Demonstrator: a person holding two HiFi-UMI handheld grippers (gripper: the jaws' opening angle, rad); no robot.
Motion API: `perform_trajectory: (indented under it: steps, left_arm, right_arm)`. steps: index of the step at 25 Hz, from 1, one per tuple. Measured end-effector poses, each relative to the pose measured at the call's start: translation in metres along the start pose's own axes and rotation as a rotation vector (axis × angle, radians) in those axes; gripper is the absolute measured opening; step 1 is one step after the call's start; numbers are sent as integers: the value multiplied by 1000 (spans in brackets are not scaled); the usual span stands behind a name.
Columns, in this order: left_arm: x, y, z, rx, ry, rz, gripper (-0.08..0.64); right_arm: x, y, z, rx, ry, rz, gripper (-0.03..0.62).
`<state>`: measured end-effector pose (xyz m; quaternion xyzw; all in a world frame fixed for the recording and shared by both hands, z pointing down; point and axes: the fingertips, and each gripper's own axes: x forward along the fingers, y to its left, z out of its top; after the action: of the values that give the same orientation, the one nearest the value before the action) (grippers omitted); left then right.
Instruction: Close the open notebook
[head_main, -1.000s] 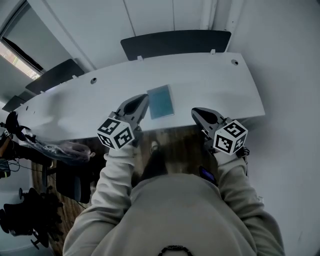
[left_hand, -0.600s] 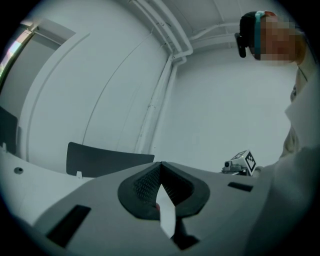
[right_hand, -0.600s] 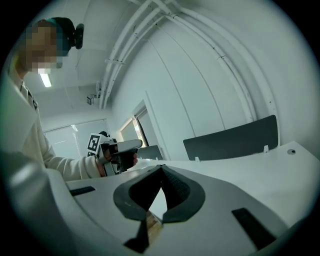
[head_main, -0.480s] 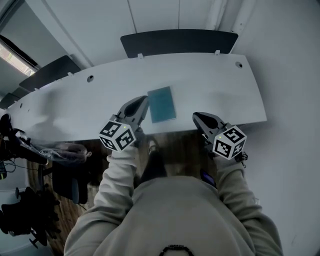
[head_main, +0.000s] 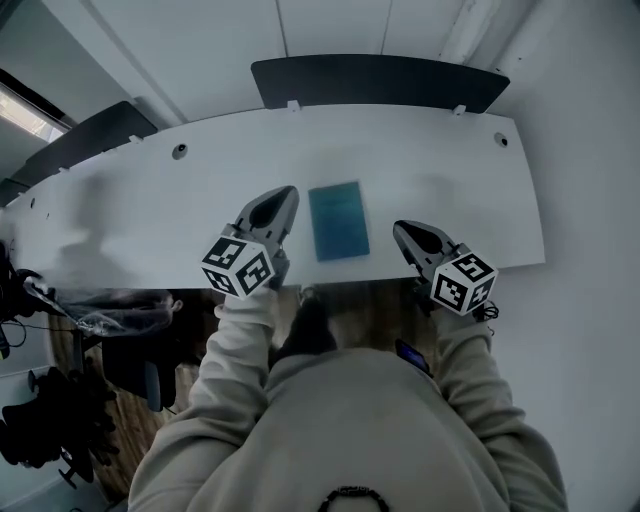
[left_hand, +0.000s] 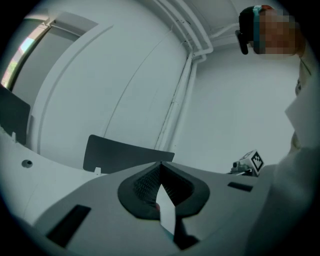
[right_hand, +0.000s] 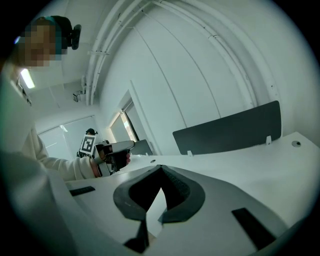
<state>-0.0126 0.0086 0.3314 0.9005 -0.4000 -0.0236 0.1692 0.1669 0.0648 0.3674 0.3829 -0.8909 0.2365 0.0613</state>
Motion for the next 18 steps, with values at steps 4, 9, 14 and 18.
perform_trajectory:
  steps: [4, 9, 14, 18]
  left_arm:
    - [21, 36, -2, -7, 28, -26, 2]
    - [49, 79, 0, -15, 69, -3, 2]
    - [69, 99, 0, 27, 146, -86, 3]
    - [85, 108, -2, 45, 198, -157, 3]
  right_arm:
    - [40, -17, 12, 10, 24, -21, 20]
    - [93, -21, 37, 4, 61, -28, 20]
    - [138, -24, 70, -16, 79, -35, 20]
    - [153, -31, 79, 5, 98, -65, 20]
